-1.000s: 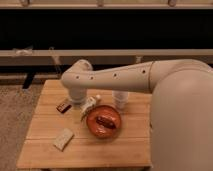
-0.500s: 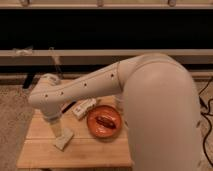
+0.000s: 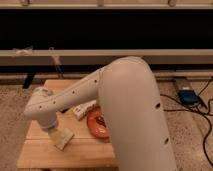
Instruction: Place the white sponge in the ceramic cup
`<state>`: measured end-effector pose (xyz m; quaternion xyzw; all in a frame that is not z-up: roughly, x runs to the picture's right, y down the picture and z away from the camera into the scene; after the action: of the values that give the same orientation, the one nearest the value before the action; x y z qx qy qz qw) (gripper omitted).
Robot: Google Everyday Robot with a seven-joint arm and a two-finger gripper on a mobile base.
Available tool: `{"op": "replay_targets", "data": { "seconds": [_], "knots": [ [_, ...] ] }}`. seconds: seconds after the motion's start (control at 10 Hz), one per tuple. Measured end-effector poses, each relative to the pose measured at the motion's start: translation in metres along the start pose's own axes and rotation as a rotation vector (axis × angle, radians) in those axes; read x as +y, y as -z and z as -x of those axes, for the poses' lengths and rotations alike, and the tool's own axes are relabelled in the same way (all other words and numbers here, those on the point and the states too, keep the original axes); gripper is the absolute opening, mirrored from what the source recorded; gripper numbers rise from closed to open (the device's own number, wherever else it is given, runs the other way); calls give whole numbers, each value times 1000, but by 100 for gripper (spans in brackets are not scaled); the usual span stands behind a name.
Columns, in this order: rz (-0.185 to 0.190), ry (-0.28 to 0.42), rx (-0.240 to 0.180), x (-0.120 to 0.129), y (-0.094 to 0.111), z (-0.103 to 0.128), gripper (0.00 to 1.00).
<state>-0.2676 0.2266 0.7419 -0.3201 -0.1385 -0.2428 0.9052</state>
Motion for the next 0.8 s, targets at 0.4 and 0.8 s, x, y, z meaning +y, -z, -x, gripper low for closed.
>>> {"op": "replay_targets", "data": {
  "seconds": [0.4,0.8],
  "knots": [
    [37,0,-12,13,-29,-7,80],
    [53,-10,-21,22,-45,-11,76]
  ]
}}
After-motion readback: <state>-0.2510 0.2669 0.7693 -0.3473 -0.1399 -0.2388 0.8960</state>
